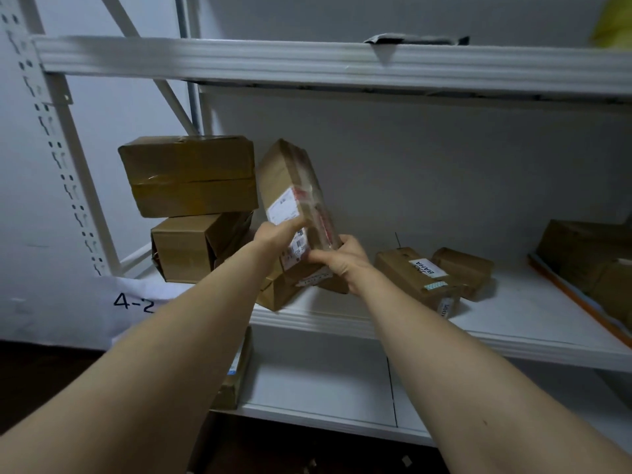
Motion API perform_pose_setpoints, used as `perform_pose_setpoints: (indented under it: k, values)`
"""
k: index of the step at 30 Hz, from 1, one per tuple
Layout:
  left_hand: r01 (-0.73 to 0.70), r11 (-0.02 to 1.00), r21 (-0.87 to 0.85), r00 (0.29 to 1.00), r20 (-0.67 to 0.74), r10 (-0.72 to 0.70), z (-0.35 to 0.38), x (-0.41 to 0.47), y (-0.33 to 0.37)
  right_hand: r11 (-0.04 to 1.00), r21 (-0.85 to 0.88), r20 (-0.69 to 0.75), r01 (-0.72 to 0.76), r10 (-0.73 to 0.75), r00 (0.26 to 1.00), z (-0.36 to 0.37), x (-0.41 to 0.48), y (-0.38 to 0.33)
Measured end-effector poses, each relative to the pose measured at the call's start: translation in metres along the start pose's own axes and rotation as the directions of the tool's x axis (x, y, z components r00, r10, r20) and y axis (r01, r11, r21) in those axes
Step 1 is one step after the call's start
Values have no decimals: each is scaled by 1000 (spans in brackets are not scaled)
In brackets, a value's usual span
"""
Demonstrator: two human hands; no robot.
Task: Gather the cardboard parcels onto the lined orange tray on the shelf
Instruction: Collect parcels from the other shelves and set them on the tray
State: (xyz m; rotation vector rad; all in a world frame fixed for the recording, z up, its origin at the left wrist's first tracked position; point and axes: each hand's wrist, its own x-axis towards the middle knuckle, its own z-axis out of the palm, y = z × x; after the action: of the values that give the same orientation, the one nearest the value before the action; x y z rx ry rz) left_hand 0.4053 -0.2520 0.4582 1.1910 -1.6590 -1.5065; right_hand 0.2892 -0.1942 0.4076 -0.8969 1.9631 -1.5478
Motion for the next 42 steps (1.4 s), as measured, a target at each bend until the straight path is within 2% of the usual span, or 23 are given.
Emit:
perform_pose_setpoints:
  k: [3,7,12,16,18,20,24,30,33,36,42]
  values:
    - [6,1000,20,1000,-7,-6,5,-15,-6,983,-171,-6,65,-67,998,-1,-9,1]
    - [9,1000,-17,998,-55,-10,0,-29,-12,971,-213,82,113,-98,992,-4,-22,3]
    - [47,998,-38,997,-60,-49,-13,-41,-21,967,-215,175,138,-100,979,0,-36,6]
    - [77,997,-17,994,-73,-78,-24,-56,-27,978,-84,286,192,-161,944,11,-48,5]
    - [79,997,-18,993,-87,-80,-34,-65,-30,993,29,341,116,-119,932,16,-55,1]
    - [102,990,-102,987,-115,-114,-46,-73,-32,994,106,386,-12,-30,922,21,-65,-4]
    - [175,960,-217,962,-170,-214,-66,-84,-42,943,202,490,-265,137,861,39,-83,-10]
    - [272,893,-359,915,-193,-356,-97,-90,-64,888,202,559,-413,242,793,71,-94,-3]
    - [256,892,-372,926,-172,-337,-111,-97,-69,889,173,596,-424,248,763,82,-98,1]
    - [261,908,-328,930,-165,-328,-119,-101,-77,923,172,616,-345,173,769,93,-107,-3]
    - [367,891,-266,904,-124,-409,-129,-109,-94,968,-65,637,-244,228,736,105,-115,4]
